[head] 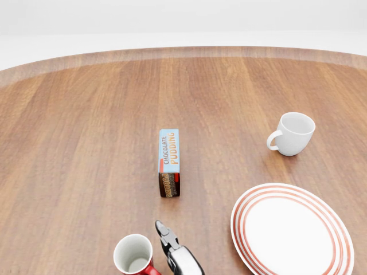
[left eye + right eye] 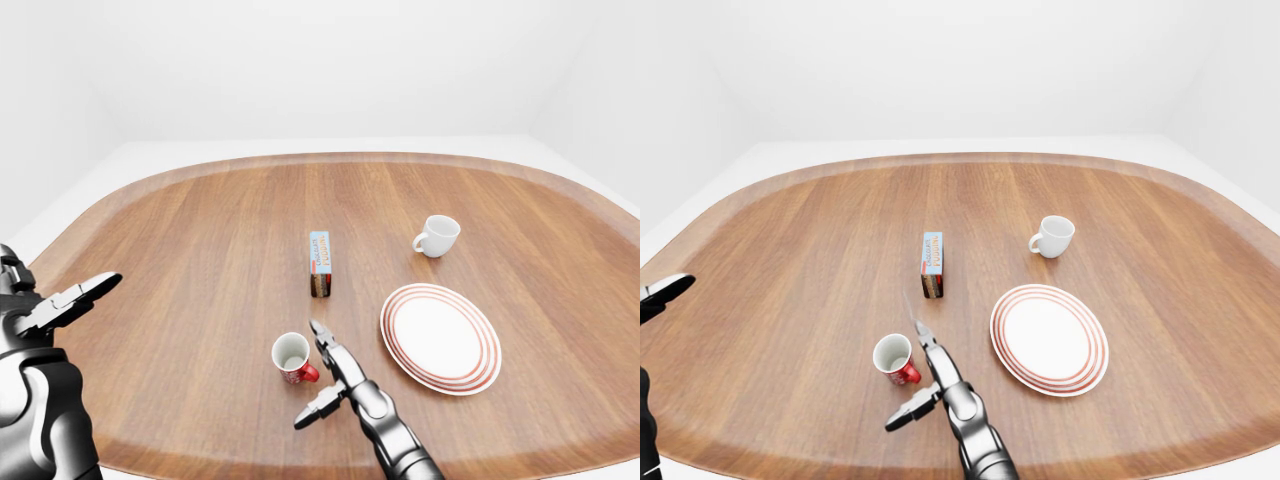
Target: Pick up the red mug and put it on the plate
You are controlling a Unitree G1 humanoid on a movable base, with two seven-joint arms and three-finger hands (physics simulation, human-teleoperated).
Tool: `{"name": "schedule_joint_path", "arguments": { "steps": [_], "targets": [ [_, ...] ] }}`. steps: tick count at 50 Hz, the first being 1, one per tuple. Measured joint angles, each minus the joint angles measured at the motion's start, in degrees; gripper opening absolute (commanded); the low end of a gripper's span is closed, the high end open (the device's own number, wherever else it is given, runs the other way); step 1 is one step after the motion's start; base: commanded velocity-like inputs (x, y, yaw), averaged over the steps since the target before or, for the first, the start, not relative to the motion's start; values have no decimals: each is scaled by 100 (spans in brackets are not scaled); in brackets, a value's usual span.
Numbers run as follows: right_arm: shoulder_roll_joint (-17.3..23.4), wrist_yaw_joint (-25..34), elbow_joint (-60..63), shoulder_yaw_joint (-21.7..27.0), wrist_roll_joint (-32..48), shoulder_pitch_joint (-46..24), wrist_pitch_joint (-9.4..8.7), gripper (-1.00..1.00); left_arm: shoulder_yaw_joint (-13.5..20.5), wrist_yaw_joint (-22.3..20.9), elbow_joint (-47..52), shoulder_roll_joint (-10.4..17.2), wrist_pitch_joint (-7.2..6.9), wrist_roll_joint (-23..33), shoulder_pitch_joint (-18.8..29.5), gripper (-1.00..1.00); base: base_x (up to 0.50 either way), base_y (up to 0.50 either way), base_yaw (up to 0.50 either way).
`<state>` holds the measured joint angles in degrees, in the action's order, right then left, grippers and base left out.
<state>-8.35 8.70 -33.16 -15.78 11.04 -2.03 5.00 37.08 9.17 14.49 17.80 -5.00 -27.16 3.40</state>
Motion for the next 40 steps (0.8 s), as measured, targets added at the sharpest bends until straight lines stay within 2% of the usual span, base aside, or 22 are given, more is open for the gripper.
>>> {"name": "schedule_joint_path", "arguments": {
  "steps": [20, 40],
  "targets": [
    [-146, 44, -935, 411, 89, -689, 0, 100, -2, -10, -48, 7, 0, -4, 5, 100, 0, 0, 0],
    [-271, -32, -1670, 607, 188, -1242, 0, 100, -8, -18, -85, 10, 0, -2, 6, 100, 0, 0, 0]
  ]
}}
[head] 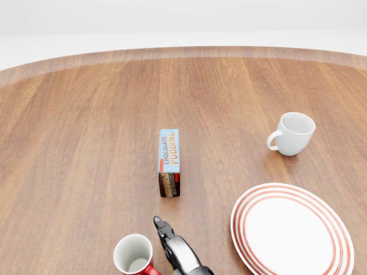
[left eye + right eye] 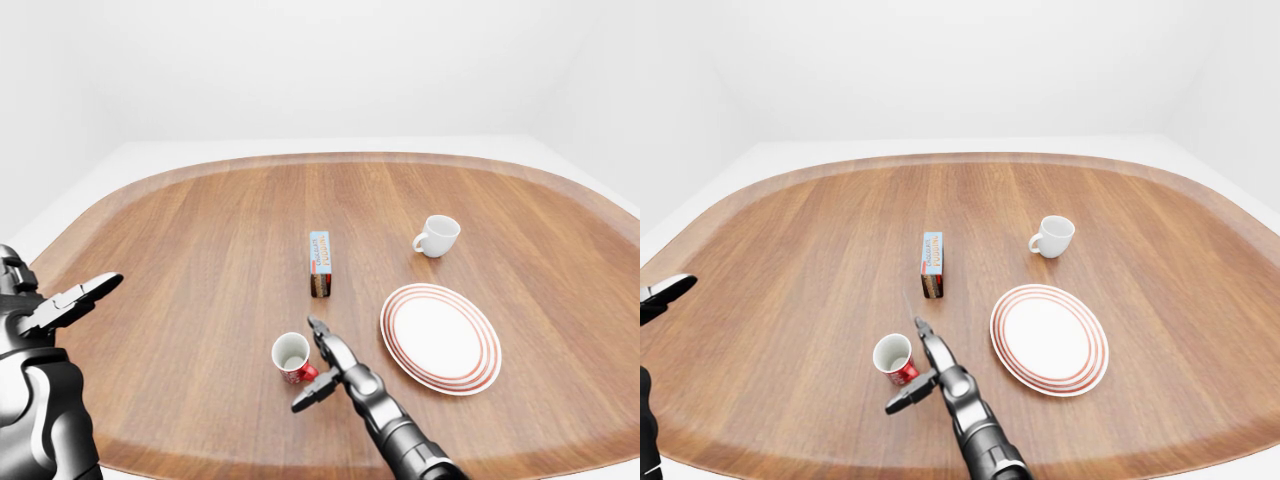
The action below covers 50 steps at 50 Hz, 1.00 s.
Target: Pick up the red mug and put it on the plate
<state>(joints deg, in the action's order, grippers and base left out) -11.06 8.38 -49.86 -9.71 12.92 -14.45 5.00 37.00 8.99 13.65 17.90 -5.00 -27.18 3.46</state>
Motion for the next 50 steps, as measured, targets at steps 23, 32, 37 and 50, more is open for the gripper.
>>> {"name": "schedule_joint_path", "arguments": {
  "steps": [23, 32, 37, 50],
  "targets": [
    [-79, -90, -959, 250, 50, -641, 0, 100, 7, 8, 44, -8, 0, -3, -17, 100, 0, 0, 0],
    [-100, -107, -1113, 333, 10, -738, 0, -100, 10, 4, 43, -7, 0, 0, -11, 100, 0, 0, 0],
    [-109, -113, -1205, 328, -16, -743, 0, -100, 8, -3, 21, -4, 0, 3, -6, 100, 0, 0, 0],
    [-109, -54, -1260, 328, -35, -706, 0, -100, -6, -8, -24, 1, 0, 7, 4, 100, 0, 0, 0]
  ]
}}
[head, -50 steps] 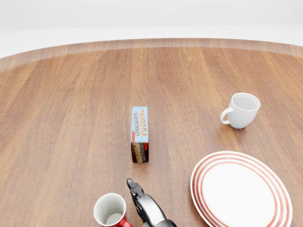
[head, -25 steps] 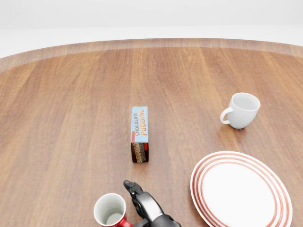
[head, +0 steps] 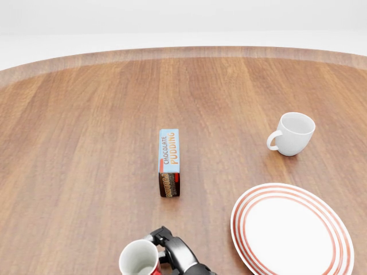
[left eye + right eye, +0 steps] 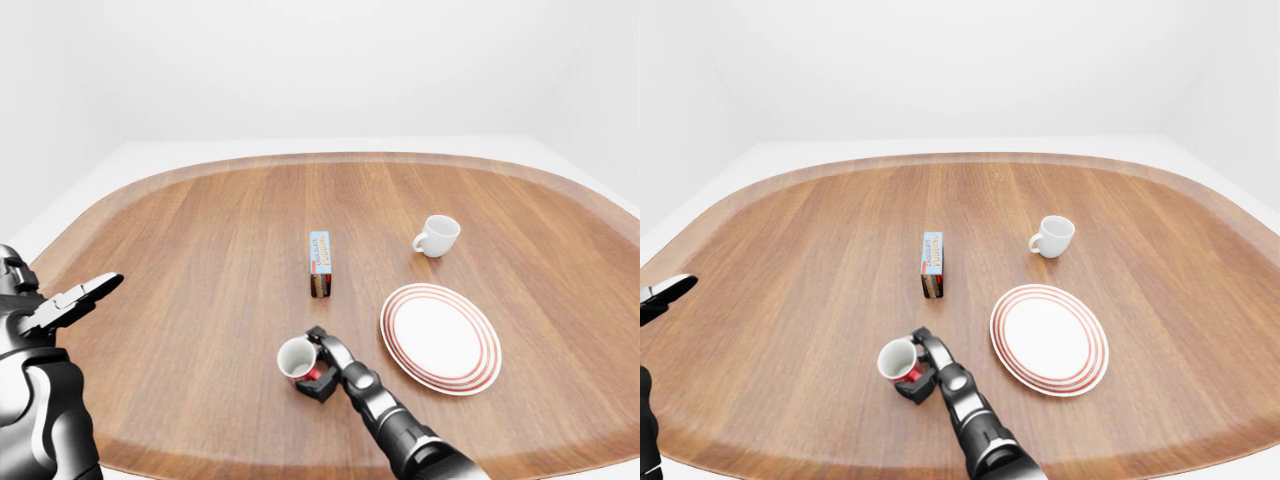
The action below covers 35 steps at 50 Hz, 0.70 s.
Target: Pick up the red mug and put it on the plate
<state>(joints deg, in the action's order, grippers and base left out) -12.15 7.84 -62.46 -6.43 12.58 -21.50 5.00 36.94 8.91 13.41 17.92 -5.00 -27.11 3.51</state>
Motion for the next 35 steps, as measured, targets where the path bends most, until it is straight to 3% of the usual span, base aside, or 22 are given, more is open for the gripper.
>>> {"name": "schedule_joint_path", "arguments": {
  "steps": [11, 13, 21, 35],
  "targets": [
    [243, 202, 1637, -135, -5, 399, -53, -100, -2, 11, 14, 0, 0, -3, -2, 100, 0, 0, 0],
    [331, 274, 2107, -123, -26, 413, -175, -100, -3, 12, 16, -1, 0, -2, -2, 100, 0, 0, 0],
    [749, 605, 3865, 95, -185, 613, -977, -100, -21, 16, 8, -7, 0, 13, 5, 100, 0, 0, 0],
    [1793, 821, 5488, 1064, -849, 202, -1000, -100, -24, 24, 26, 0, 0, 23, 14, 100, 0, 0, 0]
  ]
}}
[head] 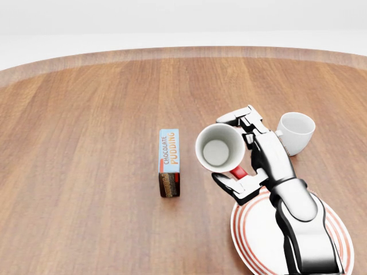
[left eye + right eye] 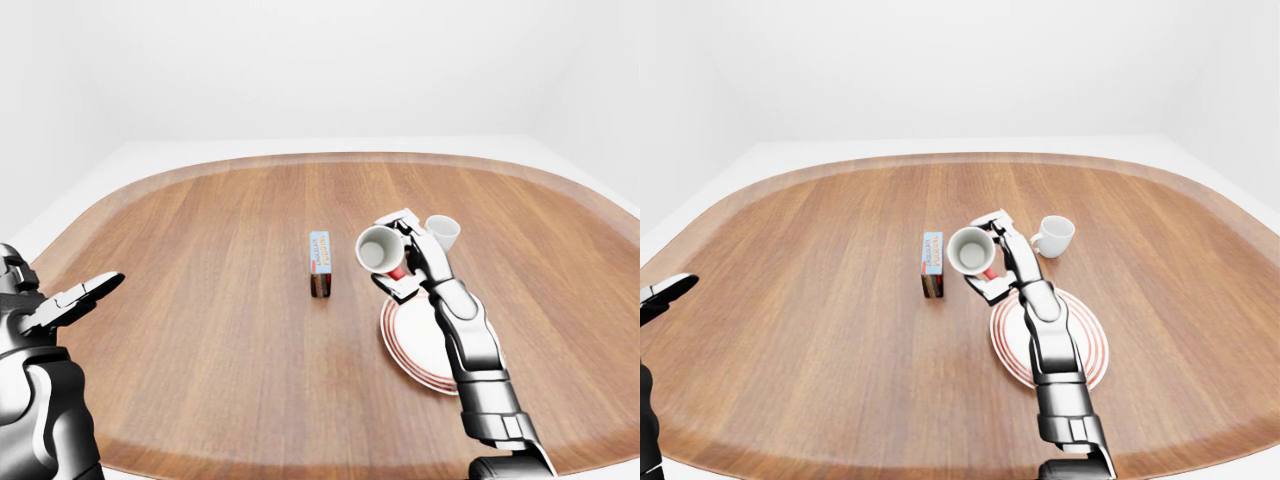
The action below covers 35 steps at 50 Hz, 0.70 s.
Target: Pick up the red mug and put it on the plate
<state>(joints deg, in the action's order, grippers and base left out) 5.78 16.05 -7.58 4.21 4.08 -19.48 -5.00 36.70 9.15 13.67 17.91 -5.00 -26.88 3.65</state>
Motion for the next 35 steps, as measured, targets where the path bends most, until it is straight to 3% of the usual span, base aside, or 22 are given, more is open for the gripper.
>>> {"name": "schedule_joint_path", "arguments": {
  "steps": [12, 24, 35],
  "targets": [
    [828, 112, 413, 863, -524, 132, 0, -100, 17, -2, 32, 3, 0, -6, -4, 100, 0, 0, 0],
    [1234, 111, -86, 1439, -905, 477, 4, -100, 39, -14, 44, 3, 0, -13, -15, 100, 0, 0, 0],
    [1363, 46, -915, 1629, -1111, 750, 389, -100, 38, -18, 26, 5, 0, -10, -15, 100, 0, 0, 0]
  ]
}}
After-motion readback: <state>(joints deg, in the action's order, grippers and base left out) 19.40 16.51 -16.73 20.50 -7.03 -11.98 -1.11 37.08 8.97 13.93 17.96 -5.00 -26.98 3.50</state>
